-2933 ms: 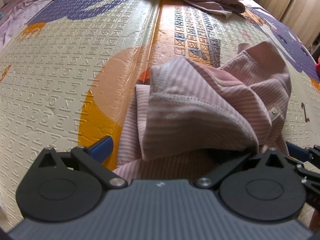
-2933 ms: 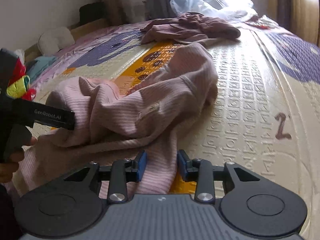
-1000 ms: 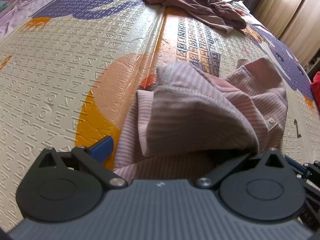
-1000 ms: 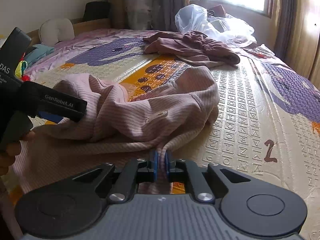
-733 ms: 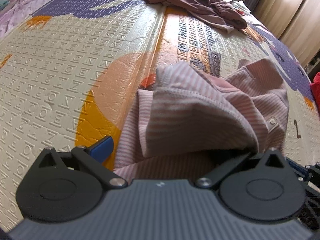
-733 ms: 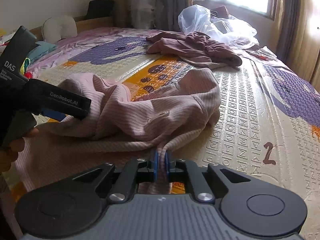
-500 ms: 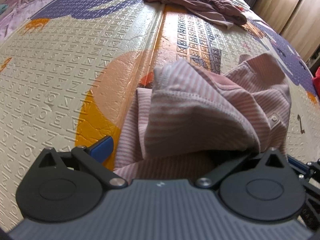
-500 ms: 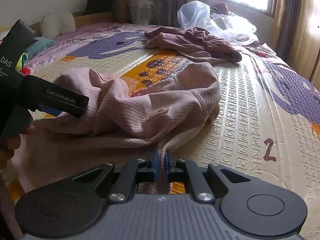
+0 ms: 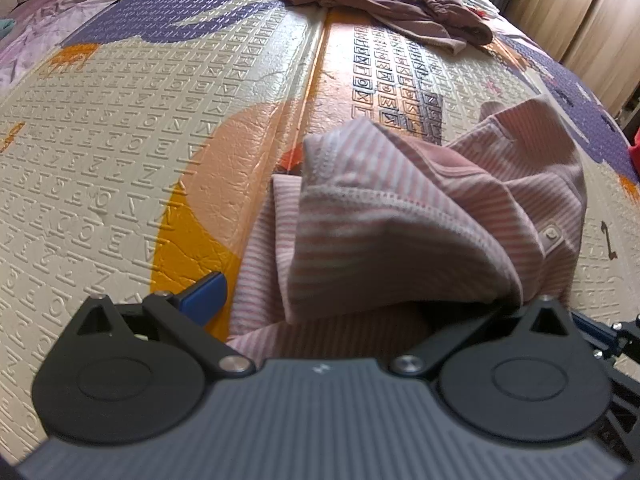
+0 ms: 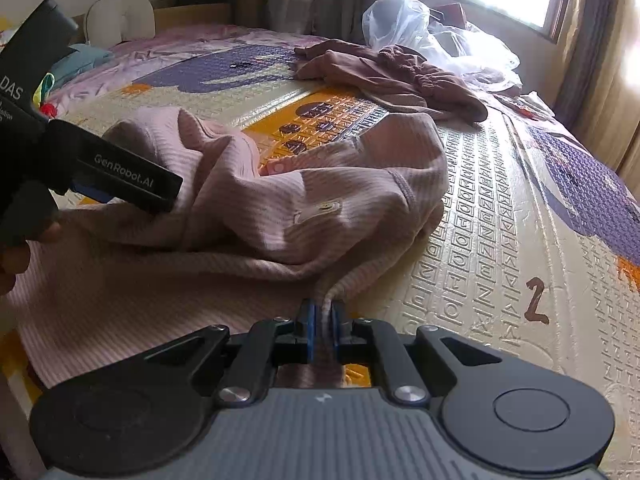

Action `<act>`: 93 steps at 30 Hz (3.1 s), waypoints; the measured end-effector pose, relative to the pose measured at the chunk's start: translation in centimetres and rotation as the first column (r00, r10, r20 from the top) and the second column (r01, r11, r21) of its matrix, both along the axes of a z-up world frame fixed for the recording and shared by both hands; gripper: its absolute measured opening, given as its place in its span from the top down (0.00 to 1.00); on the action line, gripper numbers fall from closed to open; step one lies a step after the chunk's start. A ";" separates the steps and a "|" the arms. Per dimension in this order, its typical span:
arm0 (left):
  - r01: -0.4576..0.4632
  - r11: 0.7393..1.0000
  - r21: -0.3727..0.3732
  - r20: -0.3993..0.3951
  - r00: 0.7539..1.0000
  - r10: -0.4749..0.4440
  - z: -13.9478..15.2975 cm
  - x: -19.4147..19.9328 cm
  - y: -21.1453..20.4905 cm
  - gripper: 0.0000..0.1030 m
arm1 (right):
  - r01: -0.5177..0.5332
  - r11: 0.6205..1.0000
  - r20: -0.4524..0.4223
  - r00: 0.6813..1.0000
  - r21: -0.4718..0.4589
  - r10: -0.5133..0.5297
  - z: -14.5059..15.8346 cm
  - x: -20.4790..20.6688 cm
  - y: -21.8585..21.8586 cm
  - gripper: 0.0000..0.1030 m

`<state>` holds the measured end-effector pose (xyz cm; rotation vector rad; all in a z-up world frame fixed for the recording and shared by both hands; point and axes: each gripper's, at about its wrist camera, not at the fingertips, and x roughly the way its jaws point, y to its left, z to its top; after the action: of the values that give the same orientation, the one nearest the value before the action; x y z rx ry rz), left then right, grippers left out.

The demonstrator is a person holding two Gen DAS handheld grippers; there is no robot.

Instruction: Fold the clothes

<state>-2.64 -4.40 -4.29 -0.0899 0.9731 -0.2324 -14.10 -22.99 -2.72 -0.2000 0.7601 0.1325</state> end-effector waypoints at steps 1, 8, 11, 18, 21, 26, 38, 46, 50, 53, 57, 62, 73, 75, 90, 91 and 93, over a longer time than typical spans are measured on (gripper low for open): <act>0.000 1.000 0.000 0.001 1.000 0.000 0.0 0.0 0.0 0.00 | -0.001 1.000 0.000 1.000 -0.002 0.001 0.0 0.0 0.0 0.91; -0.002 1.000 0.000 0.006 1.000 0.002 0.0 -0.1 0.0 0.00 | -0.001 1.000 0.003 1.000 -0.005 0.001 0.0 0.0 0.0 0.91; -0.002 1.000 -0.001 0.009 1.000 0.002 0.0 -0.1 0.0 0.00 | 0.003 1.000 0.010 1.000 -0.003 -0.003 0.0 0.0 0.1 0.91; -0.004 1.000 -0.012 0.011 1.000 0.005 0.1 0.0 0.1 0.00 | 0.008 1.000 0.035 0.999 0.006 -0.008 0.4 -0.3 0.0 0.92; -0.010 1.000 -0.024 0.009 1.000 0.010 0.2 0.1 0.3 0.00 | 0.007 1.000 0.031 0.999 0.001 -0.008 0.3 -0.3 0.1 0.92; -0.017 0.999 -0.047 0.010 1.000 0.018 0.3 0.0 0.7 0.00 | 0.001 1.000 0.032 0.999 -0.007 -0.001 0.3 -0.8 0.1 0.92; -0.038 0.998 0.059 0.069 0.997 0.034 1.7 -2.2 0.2 0.00 | 0.051 0.994 0.047 0.998 -0.102 -0.046 -0.4 -1.5 -0.6 0.90; 0.009 1.000 -0.018 0.029 1.000 -0.008 3.0 -4.5 1.3 0.00 | 0.201 0.972 0.045 0.977 0.119 -0.207 0.3 -3.4 -3.7 0.62; 0.039 0.999 0.022 0.032 0.999 -0.040 3.2 -5.1 0.5 0.00 | 0.223 0.949 0.011 0.973 0.221 -0.231 0.4 -4.2 -4.7 0.61; 0.053 0.993 0.101 0.059 0.996 -0.059 3.0 -5.2 -0.2 0.00 | 0.205 0.952 0.000 0.978 0.227 -0.210 0.2 -4.0 -3.9 0.55; 0.053 0.995 0.088 0.009 0.998 -0.054 1.6 -4.7 0.1 0.00 | 0.183 0.974 0.013 0.982 0.131 -0.186 -0.4 -3.2 -2.0 0.50; 0.026 1.000 -0.016 -0.043 0.999 -0.027 0.2 -4.1 1.3 0.00 | 0.149 0.983 0.032 0.988 0.111 -0.153 -1.0 -2.4 -0.9 0.45; 0.009 1.000 0.030 -0.020 1.000 -0.008 0.0 -4.8 0.5 0.00 | 0.093 0.990 0.048 0.994 0.105 -0.098 -1.1 -2.4 -0.7 0.57; 0.010 1.000 0.027 -0.024 1.000 -0.009 0.0 -4.7 0.6 0.00 | 0.072 0.993 0.049 0.996 0.093 -0.077 -1.0 -2.4 -0.4 0.72; 0.009 1.000 0.003 -0.046 0.999 -0.009 0.6 -4.5 0.9 0.00 | -0.012 0.998 0.020 1.000 0.062 0.011 0.6 -3.1 -1.4 0.89; 0.011 1.000 0.001 -0.047 0.999 -0.011 0.7 -4.4 0.9 0.00 | -0.027 0.998 0.016 1.000 0.056 0.026 0.8 -3.3 -1.5 0.89; 0.015 1.000 0.000 -0.047 0.999 -0.015 0.7 -4.4 0.9 0.00 | -0.043 0.998 0.012 0.999 0.052 0.043 1.0 -3.5 -1.6 0.89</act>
<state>-7.06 -3.49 -3.58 -0.0881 1.0212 -0.2453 -17.65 -24.64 -1.67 -0.1677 0.7405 0.1914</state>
